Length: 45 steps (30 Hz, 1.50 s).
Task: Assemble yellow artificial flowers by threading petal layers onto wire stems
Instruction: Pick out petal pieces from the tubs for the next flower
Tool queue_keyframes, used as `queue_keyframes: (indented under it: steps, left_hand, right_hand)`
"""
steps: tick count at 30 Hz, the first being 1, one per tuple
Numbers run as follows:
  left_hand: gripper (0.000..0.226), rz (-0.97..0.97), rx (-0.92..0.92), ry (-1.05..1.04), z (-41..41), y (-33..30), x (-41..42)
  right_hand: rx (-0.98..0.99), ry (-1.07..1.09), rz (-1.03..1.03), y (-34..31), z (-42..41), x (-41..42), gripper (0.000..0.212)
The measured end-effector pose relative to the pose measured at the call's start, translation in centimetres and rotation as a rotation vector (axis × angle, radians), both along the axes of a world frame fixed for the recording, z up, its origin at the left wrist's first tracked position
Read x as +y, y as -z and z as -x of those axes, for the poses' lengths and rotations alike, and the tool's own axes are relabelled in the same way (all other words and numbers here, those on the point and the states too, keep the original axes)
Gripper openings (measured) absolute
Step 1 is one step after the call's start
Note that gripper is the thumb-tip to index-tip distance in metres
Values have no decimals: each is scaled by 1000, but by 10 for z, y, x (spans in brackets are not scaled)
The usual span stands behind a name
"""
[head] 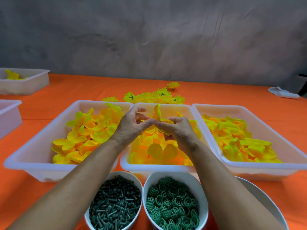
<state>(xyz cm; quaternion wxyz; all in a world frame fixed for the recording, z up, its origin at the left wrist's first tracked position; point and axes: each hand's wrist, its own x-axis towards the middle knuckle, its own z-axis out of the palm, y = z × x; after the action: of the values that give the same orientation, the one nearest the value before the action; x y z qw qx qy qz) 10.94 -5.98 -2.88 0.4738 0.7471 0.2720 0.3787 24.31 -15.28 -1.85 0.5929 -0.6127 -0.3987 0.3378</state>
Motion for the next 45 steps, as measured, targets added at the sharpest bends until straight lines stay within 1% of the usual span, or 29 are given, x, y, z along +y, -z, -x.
queue_keyframes:
  steps: [2,5,8,11,16,20,24,27,32,34,37,38,40,42,45]
  left_hand:
    - [51,11,-9,62,1,-1,-2]
    - [31,-4,-41,115,2,-1,-4]
    - [28,-3,-64,80,3,-1,-3]
    - [22,-7,-69,88,4,0,-4]
    - [28,-87,-55,104,4,-3,-6]
    - [24,-43,-95,145,3,-4,-8]
    - [29,-53,-101,142,3,-2,-7]
    - [26,-51,-108,101,3,-2,-8]
    - [26,40,-179,21,2,-5,-7]
    - [21,85,-189,11,3,-5,-6]
    - [4,182,-214,2,3,-5,-4]
    - [3,209,-224,-3,3,-5,-3]
    - [11,241,-243,-6,3,-6,-1]
    - [15,231,-238,6,3,-6,-2]
    - [8,153,-188,46,2,-4,-7]
  right_hand:
    - [27,-24,-18,0,0,0,16]
    - [101,-95,-51,-1,-2,1,9]
    - [147,-171,-50,-2,-2,2,9]
    - [77,-87,-11,-2,-1,1,9]
    - [-7,-8,56,0,-1,0,19]
    - [63,-26,60,-1,0,0,18]
    - [129,-56,72,-1,0,-1,20]
    - [152,-88,70,-2,1,0,24]
    - [219,-116,-4,-4,2,4,33]
    - [228,-122,-21,-3,2,4,28]
    - [227,-103,-50,-2,0,4,18]
    - [216,-89,-61,-1,0,4,18]
    - [166,-57,-68,0,0,4,16]
    - [121,-44,-58,0,0,3,10]
    - [114,-49,-53,-1,1,2,8]
